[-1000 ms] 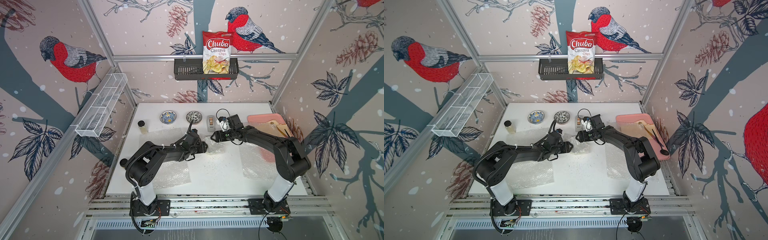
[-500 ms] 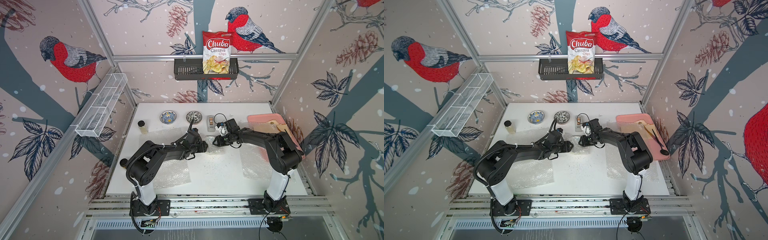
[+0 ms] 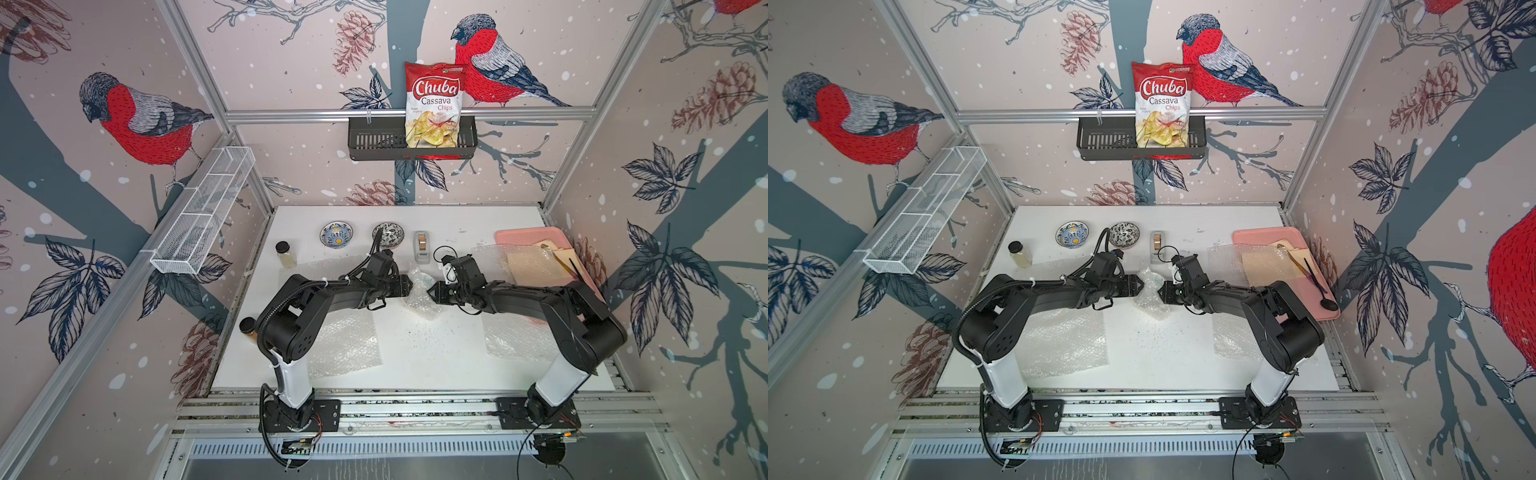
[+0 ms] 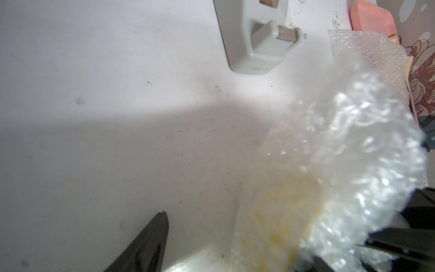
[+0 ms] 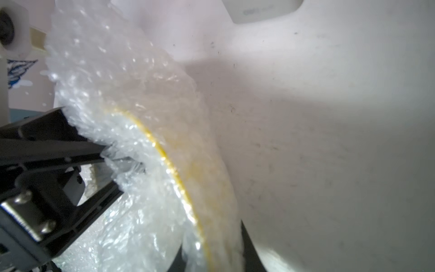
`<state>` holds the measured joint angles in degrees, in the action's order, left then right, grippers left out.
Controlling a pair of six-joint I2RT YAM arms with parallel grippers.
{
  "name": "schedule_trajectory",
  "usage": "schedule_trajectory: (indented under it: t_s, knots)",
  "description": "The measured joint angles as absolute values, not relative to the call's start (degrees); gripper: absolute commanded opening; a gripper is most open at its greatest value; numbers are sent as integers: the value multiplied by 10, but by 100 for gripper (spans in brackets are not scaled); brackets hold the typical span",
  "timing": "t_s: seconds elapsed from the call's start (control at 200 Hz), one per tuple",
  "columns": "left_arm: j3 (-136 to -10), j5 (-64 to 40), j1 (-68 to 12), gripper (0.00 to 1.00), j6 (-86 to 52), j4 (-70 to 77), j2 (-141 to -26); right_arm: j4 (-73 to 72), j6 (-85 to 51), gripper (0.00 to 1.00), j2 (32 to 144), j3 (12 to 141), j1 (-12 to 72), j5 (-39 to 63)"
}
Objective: Wrap bowls in bubble wrap
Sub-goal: Wrap the bowl in bubble wrap.
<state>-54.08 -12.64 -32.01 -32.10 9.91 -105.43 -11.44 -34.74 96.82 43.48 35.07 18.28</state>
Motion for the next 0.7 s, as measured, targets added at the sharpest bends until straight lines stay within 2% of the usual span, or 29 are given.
schedule_trajectory:
  t_s: [0.24, 0.7]
  knots:
    - [-538, -132, -315, 80, -326, 69, -1016, -186, -480, 11, 940, 390, 376, 153]
    - [-417, -138, -318, 88, -377, 85, -856, -261, -577, 10, 953, 357, 382, 193]
